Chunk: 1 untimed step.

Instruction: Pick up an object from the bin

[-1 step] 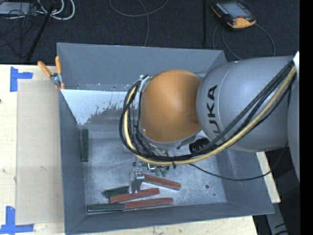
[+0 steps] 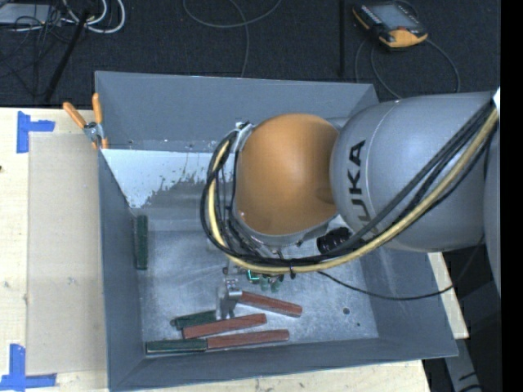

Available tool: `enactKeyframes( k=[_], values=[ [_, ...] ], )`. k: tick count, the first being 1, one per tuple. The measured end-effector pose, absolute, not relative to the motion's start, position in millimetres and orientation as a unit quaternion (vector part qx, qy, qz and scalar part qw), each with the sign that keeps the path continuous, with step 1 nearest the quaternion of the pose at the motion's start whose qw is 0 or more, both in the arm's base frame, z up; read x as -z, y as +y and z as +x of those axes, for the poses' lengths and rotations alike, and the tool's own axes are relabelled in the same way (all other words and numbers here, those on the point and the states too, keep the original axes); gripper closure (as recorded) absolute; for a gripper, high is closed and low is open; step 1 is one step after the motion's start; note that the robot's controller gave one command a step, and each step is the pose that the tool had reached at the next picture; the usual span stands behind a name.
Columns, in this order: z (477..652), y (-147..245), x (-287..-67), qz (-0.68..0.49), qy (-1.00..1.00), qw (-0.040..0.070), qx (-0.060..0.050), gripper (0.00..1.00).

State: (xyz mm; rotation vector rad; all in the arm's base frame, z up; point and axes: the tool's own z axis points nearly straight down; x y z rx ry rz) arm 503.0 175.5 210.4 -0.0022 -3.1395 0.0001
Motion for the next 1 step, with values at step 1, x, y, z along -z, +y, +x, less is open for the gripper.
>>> enactKeyframes(
  k=[1],
  values=[
    [487.7, 180.2, -83.2, -0.017, -1.000, -0.007, 0.003, 1.00]
  ],
)
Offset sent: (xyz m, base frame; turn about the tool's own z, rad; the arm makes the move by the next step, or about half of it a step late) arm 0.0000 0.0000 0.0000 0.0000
